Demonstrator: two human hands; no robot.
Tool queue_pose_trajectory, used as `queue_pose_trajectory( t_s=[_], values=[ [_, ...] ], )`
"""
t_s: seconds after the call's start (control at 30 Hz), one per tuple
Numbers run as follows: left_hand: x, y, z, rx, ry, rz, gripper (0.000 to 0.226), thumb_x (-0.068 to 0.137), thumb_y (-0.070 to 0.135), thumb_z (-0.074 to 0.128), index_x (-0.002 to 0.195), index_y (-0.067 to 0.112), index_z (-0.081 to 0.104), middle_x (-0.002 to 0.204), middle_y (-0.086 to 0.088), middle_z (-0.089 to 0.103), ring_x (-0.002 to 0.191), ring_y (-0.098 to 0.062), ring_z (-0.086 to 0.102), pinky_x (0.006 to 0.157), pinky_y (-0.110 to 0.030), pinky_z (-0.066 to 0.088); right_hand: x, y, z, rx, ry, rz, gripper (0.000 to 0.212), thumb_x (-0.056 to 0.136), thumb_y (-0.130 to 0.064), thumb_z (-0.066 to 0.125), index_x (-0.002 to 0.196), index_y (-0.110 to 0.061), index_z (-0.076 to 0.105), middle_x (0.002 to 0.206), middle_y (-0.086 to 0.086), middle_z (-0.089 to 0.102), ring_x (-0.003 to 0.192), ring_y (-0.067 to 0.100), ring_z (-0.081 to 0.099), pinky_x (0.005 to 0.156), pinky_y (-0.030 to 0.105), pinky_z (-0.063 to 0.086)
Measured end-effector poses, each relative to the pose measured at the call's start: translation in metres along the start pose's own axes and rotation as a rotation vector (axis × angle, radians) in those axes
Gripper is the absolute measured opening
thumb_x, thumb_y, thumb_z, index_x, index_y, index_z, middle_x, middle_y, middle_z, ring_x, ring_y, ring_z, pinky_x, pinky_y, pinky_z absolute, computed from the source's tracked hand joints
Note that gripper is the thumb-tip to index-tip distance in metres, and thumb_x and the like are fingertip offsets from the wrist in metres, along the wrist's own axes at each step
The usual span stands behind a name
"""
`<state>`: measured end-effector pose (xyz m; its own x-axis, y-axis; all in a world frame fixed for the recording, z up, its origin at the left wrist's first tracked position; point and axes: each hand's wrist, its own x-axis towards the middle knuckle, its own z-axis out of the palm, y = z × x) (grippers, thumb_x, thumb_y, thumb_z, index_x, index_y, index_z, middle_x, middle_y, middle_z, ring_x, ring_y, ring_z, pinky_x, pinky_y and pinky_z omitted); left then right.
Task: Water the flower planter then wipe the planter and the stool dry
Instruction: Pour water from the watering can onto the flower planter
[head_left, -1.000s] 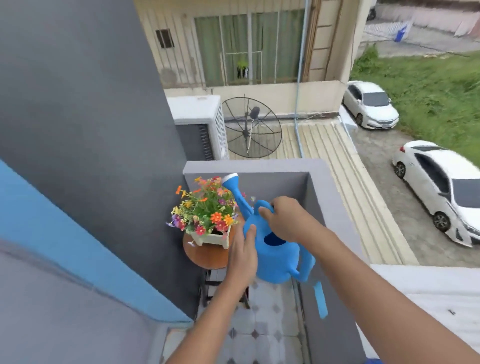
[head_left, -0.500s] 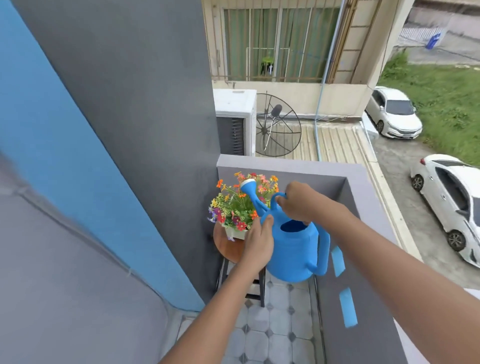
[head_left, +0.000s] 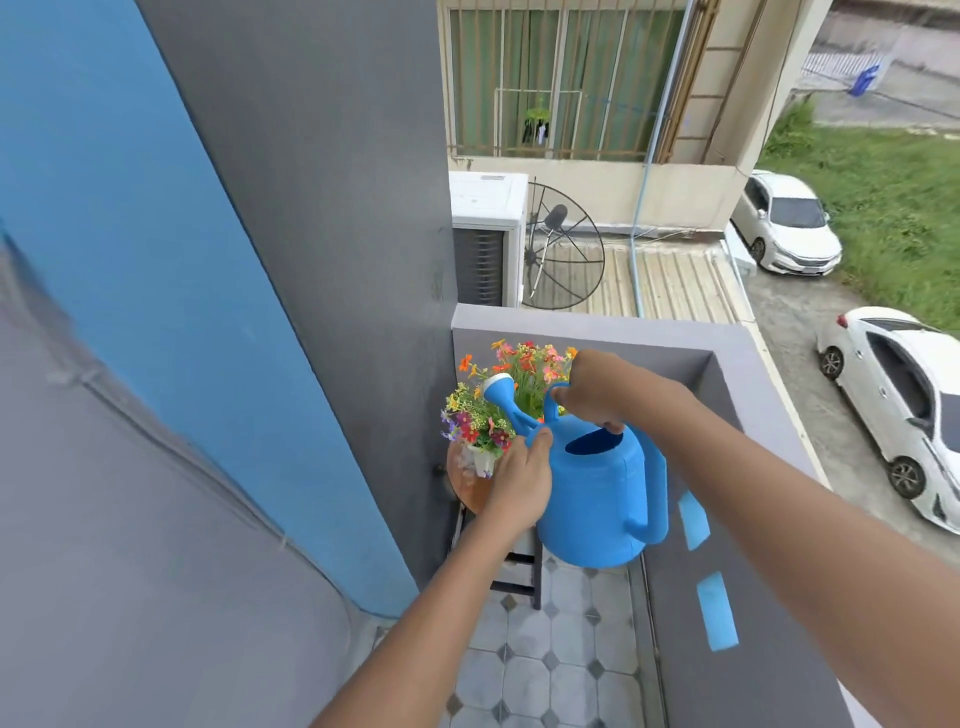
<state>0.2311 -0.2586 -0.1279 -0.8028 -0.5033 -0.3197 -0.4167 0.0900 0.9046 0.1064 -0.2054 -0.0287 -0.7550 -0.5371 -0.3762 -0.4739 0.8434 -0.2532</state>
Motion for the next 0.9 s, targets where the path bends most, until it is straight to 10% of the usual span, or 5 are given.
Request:
queue_pose_trajectory(
  t_s=[0.23, 0.53, 0.9],
  values=[
    [-0.005, -0.004, -0.003, 0.001, 0.004, -0.015, 0.051, 0.095, 0.056, 0.027, 0.115, 0.016, 0.053, 0.104, -0.003, 0.057, 0.087, -0.005, 0.051, 0.063, -0.024, 0.035, 0.000, -0.004, 0.003, 0.031, -0.012, 0.018, 0.034, 0.099, -0.031, 0.053, 0.076, -0.012, 0.037, 0.022, 0.002, 0.044, 0.014, 0.017, 0.041, 0.028, 0.012, 0.031],
    [-0.010, 0.014, 0.016, -0.016, -0.107, 0.030, 0.054, 0.094, 0.057, 0.029, 0.095, 0.009, 0.052, 0.081, -0.006, 0.051, 0.071, -0.019, 0.049, 0.062, -0.036, 0.033, -0.014, 0.021, -0.013, -0.025, -0.002, 0.106, 0.030, 0.098, -0.028, 0.053, 0.079, -0.009, 0.039, 0.024, 0.005, 0.045, 0.015, 0.019, 0.040, 0.033, 0.015, 0.033],
    [-0.003, 0.035, 0.050, 0.032, -0.228, 0.081, 0.057, 0.093, 0.057, 0.028, 0.092, 0.005, 0.054, 0.079, -0.009, 0.051, 0.069, -0.022, 0.047, 0.064, -0.037, 0.034, -0.031, 0.057, -0.033, -0.082, 0.045, 0.195, 0.024, 0.096, -0.015, 0.056, 0.078, -0.006, 0.044, 0.061, 0.013, 0.057, 0.029, 0.020, 0.047, 0.040, 0.021, 0.037]
  ],
)
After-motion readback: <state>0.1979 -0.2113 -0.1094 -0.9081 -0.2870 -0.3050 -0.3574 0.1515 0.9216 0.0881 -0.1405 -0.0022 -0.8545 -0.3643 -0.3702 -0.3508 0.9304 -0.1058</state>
